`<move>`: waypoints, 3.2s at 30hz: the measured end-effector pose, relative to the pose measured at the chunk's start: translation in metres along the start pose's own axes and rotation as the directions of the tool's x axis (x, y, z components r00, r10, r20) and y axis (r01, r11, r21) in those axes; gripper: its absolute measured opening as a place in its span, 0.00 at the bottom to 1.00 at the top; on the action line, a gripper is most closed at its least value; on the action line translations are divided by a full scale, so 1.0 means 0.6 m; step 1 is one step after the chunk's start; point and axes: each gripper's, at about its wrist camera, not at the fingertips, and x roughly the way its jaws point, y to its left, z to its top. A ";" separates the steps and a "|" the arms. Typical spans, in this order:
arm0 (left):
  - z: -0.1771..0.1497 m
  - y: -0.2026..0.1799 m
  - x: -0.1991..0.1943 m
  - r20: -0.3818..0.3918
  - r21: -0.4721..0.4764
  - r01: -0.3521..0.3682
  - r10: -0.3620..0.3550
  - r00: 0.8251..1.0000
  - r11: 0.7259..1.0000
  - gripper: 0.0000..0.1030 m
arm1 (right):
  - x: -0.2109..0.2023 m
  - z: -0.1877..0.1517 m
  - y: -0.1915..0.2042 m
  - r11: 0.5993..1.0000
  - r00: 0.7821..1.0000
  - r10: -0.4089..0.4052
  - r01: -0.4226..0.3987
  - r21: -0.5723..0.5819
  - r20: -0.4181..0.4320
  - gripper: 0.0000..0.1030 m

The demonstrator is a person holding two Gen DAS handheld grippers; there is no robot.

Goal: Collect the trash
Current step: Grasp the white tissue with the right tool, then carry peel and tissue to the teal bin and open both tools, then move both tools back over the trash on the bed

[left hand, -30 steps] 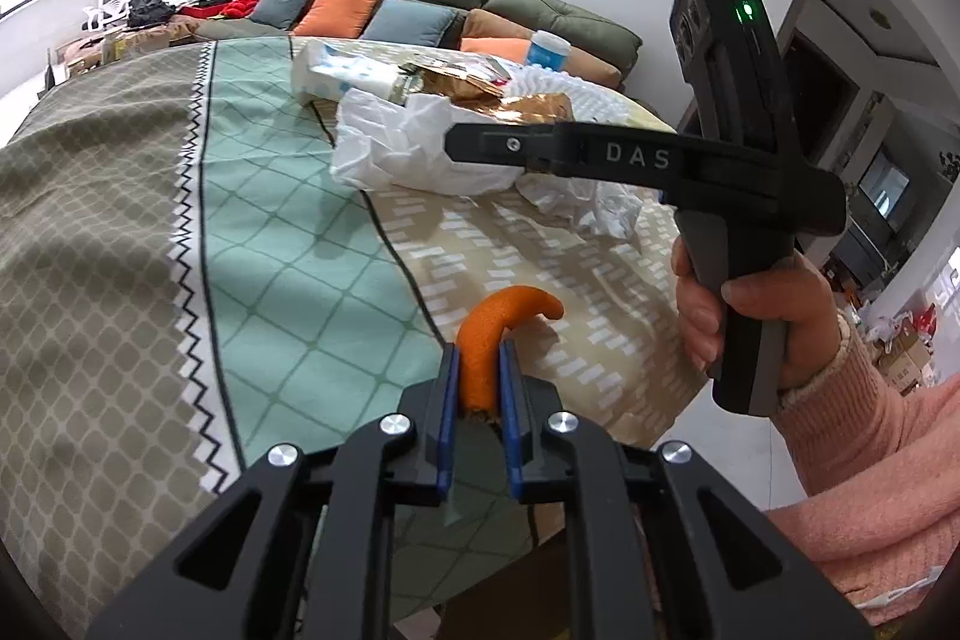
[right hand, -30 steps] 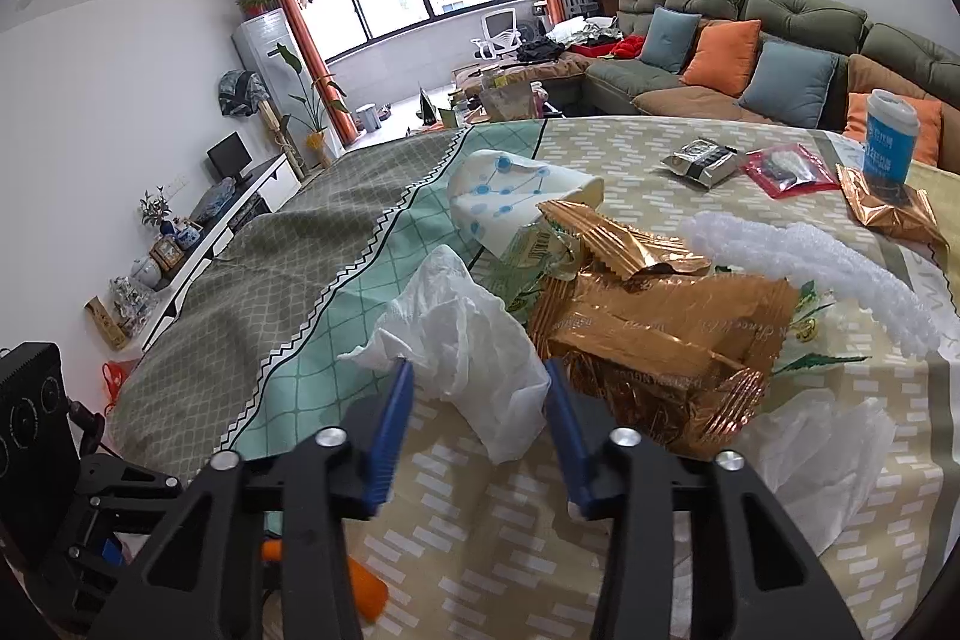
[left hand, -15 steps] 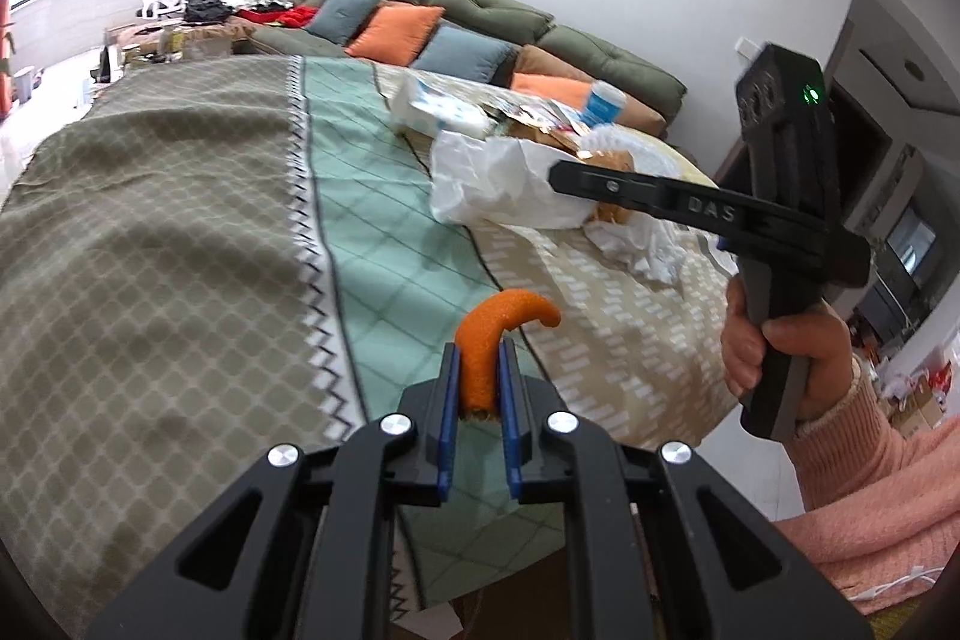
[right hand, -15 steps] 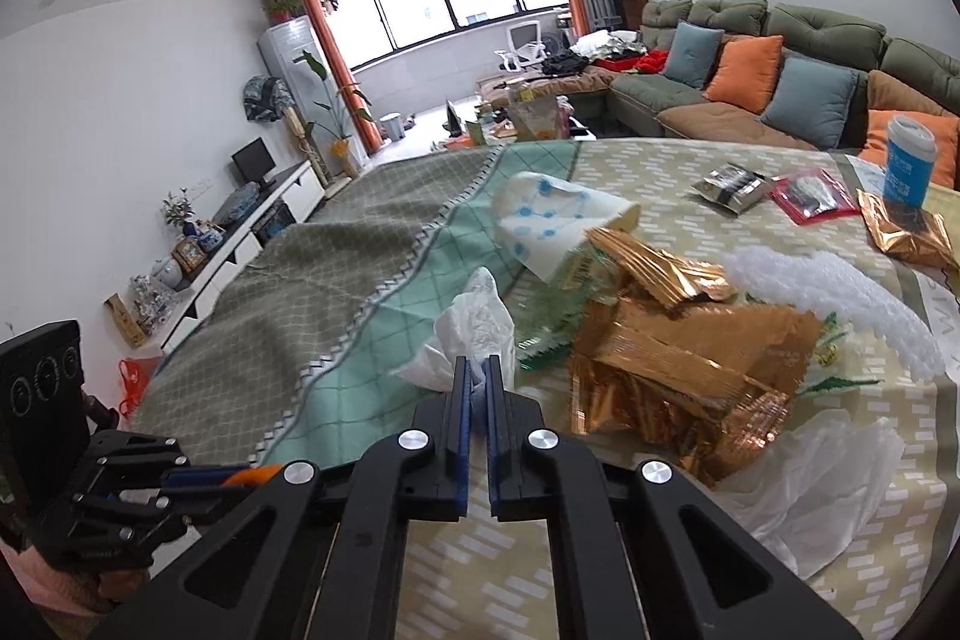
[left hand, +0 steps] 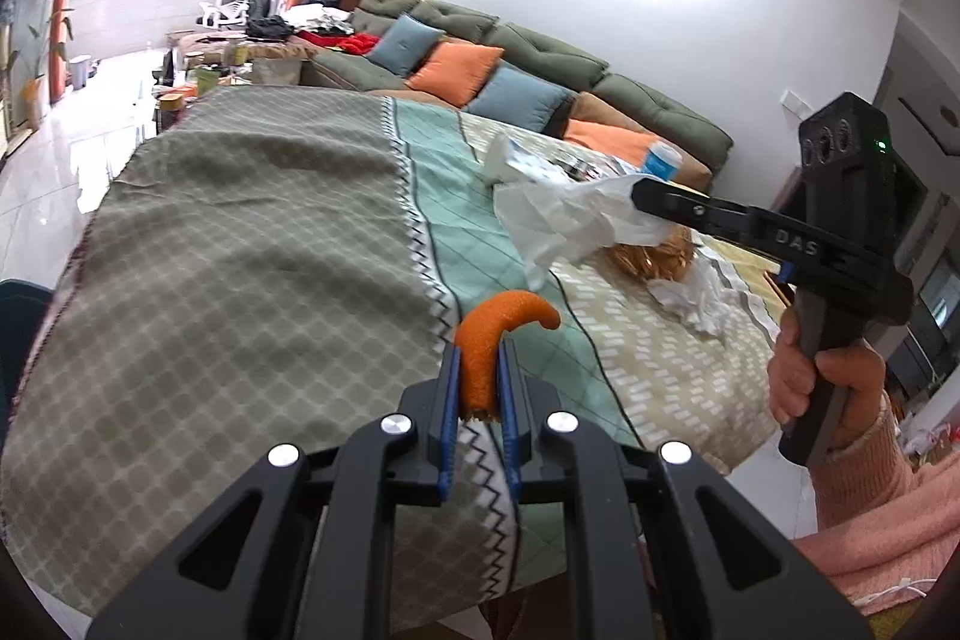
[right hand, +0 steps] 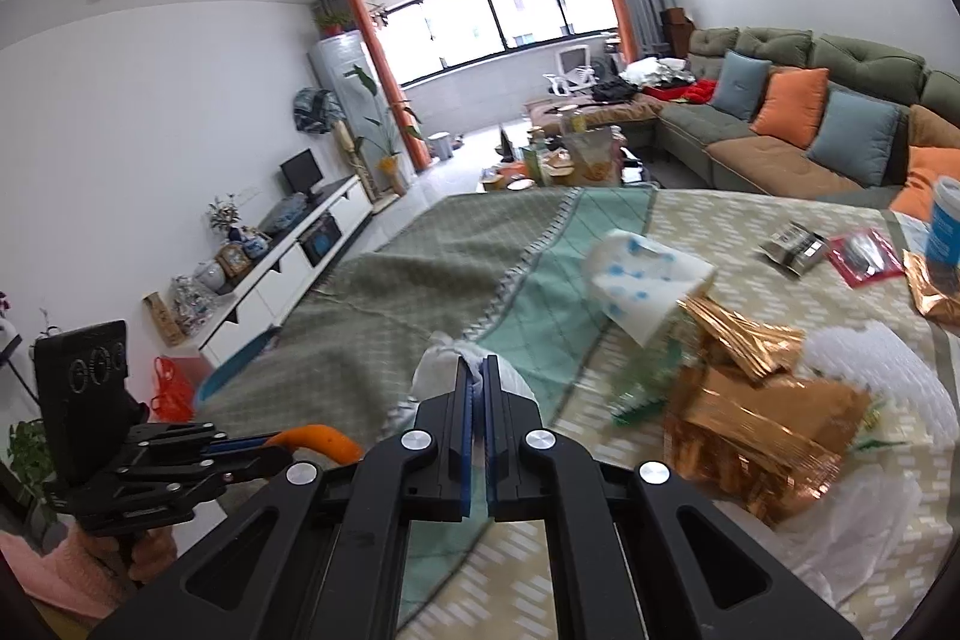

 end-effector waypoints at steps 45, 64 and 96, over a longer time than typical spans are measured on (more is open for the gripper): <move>-0.020 0.259 -0.223 0.139 -0.333 -0.368 0.432 0.891 0.868 0.13 | 0.227 0.074 0.281 0.895 0.902 0.404 -0.424 -0.139 -0.151 0.03; -0.043 0.354 -0.226 0.054 -0.436 -0.440 0.511 0.858 0.785 0.13 | 0.351 0.060 0.352 0.892 0.870 0.400 -0.442 -0.097 -0.288 0.03; -0.016 0.349 -0.190 0.088 -0.431 -0.421 0.502 0.860 0.798 0.41 | 0.363 0.045 0.338 0.898 0.851 0.387 -0.436 -0.066 -0.354 0.43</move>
